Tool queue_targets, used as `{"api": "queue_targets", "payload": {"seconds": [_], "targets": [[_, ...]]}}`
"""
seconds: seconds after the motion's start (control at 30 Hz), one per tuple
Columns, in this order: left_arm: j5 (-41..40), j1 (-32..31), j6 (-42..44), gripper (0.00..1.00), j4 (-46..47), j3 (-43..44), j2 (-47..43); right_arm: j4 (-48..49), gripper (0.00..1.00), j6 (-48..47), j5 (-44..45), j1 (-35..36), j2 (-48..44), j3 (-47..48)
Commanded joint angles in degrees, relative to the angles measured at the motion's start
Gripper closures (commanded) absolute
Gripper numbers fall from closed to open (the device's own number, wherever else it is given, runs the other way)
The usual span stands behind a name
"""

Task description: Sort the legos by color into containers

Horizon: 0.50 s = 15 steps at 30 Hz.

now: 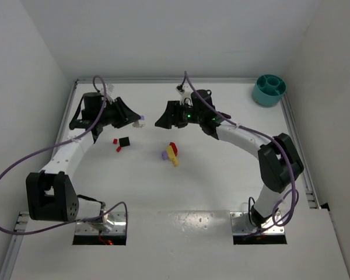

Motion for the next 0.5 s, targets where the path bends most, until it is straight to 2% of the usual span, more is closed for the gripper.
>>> {"api": "queue_targets", "payload": {"seconds": [0.0,0.13,0.3,0.47], "targets": [[-12.0,-1.8,-5.8,1.0,-3.0,2.9,-2.3,-6.9,0.26,-6.2,10.0,3.0,0.3,3.6],[-14.2,-2.3,-7.9,1.0,-4.0,4.0,-1.8,-9.3,0.26,-7.7,15.4,6.1,2.5,6.2],[-15.3,-3.6,-9.1,1.0,-4.6,4.0,-1.8,-9.8,0.26,-8.3,14.8,8.9,4.7,10.0],[-12.7,-3.6,-10.2,1.0,-3.2,1.9,-1.8,-9.8,0.26,-8.3,13.7,10.1,7.2,12.8]]}}
